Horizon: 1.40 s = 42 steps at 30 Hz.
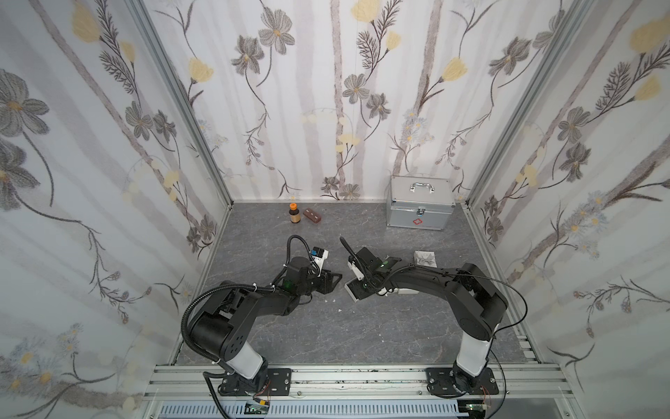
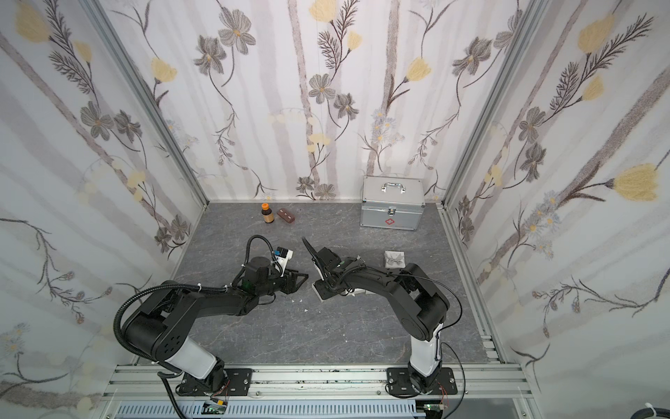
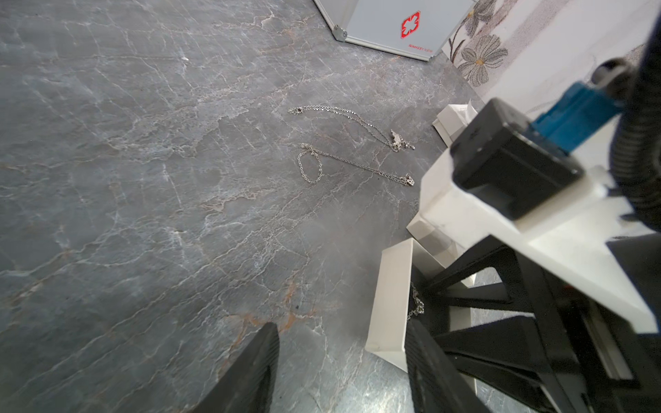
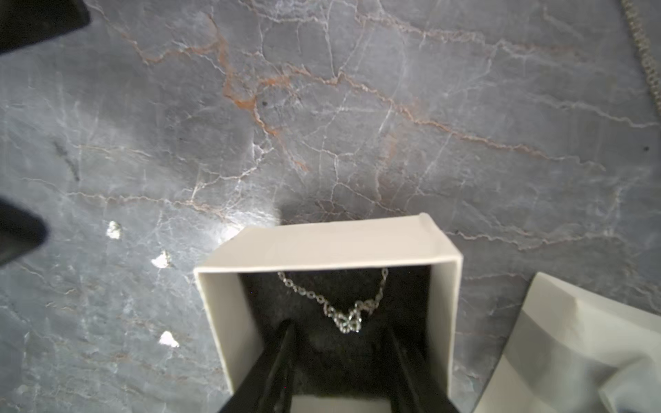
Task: Take the necklace out of the lift-off lid jewelry box
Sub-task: Take out the inner lining from the jewelry box.
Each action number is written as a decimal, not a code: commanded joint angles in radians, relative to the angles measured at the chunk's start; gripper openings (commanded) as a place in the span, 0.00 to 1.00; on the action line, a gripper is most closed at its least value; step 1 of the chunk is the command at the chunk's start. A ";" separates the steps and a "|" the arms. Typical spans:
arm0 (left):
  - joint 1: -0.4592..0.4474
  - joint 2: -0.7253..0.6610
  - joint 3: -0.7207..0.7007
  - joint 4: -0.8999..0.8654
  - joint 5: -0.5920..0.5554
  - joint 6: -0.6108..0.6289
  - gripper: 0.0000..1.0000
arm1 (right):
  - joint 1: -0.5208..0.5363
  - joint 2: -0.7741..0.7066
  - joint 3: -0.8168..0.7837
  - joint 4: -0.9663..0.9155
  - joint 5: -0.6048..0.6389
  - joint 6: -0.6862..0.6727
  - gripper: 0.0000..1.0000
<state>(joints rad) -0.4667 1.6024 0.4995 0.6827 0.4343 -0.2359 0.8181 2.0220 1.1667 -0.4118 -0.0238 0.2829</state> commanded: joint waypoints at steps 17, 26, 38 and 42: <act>-0.025 0.101 0.013 0.102 0.014 -0.034 0.57 | -0.005 0.001 -0.056 0.139 -0.068 -0.017 0.05; -0.025 0.120 0.010 0.112 0.006 -0.039 0.56 | -0.031 -0.107 -0.115 0.232 -0.166 -0.044 0.03; -0.025 0.094 0.004 0.082 -0.014 -0.036 0.56 | -0.105 -0.204 -0.210 0.365 -0.355 -0.054 0.02; -0.025 0.060 0.013 0.041 -0.019 -0.031 0.56 | -0.124 -0.224 -0.237 0.410 -0.443 -0.063 0.02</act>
<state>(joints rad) -0.4919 1.6802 0.5049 0.7334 0.4221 -0.2661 0.7021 1.8111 0.9382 -0.0925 -0.3656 0.2405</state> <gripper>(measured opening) 0.556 0.049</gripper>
